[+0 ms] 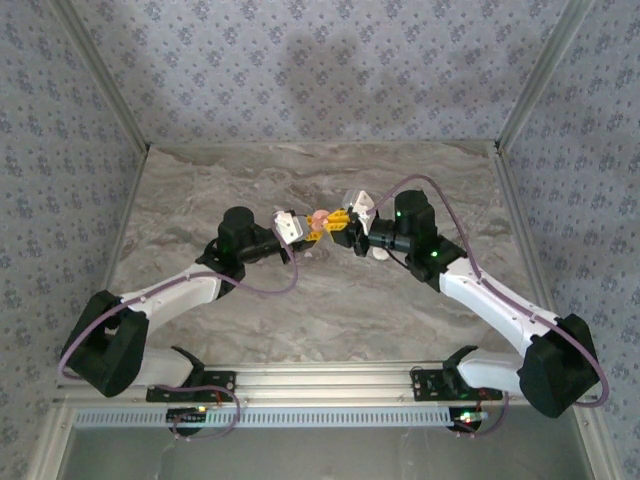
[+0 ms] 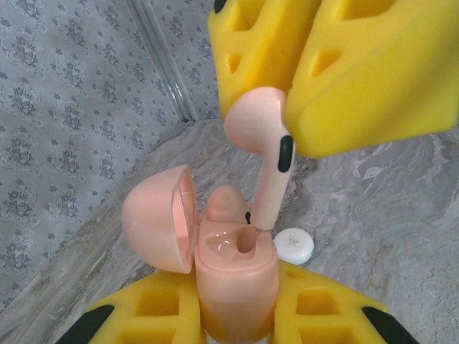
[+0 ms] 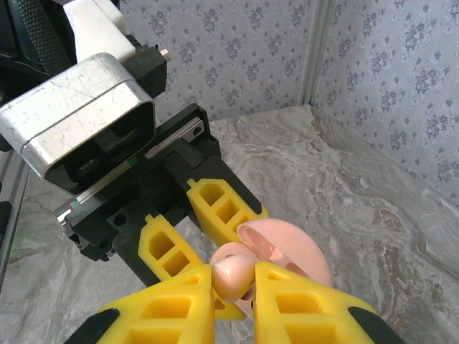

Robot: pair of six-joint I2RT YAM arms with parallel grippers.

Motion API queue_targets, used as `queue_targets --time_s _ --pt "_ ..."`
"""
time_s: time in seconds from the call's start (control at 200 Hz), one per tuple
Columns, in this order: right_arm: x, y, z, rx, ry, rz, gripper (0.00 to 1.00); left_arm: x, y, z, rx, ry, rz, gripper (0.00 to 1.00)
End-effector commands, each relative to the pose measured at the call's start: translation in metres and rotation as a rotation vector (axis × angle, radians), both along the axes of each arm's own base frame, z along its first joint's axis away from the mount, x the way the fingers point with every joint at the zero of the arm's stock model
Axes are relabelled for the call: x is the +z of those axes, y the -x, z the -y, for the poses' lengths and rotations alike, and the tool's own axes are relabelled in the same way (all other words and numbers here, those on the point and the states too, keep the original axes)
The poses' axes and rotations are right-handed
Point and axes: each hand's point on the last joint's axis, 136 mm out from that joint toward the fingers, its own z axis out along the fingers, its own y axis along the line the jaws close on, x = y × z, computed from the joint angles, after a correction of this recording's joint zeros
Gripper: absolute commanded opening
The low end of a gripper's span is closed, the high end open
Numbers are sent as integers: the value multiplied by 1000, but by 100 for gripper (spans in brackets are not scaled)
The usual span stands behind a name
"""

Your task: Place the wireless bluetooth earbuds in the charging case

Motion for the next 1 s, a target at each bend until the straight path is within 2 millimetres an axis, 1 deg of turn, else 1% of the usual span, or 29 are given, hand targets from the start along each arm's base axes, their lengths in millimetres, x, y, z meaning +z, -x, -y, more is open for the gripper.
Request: queue_targets --time_s 0.0,0.34,0.72,0.994 --pt "10 -3 0 0 -16 32 18 21 8 3 -40 27 67 10" --pt "1 -2 5 -4 16 14 18 26 10 2 -41 35 77 10" --pt "-4 -3 9 -8 48 12 18 33 14 1 -51 39 92 10" --pt "-6 -2 6 6 79 9 18 38 17 2 -71 39 96 10"
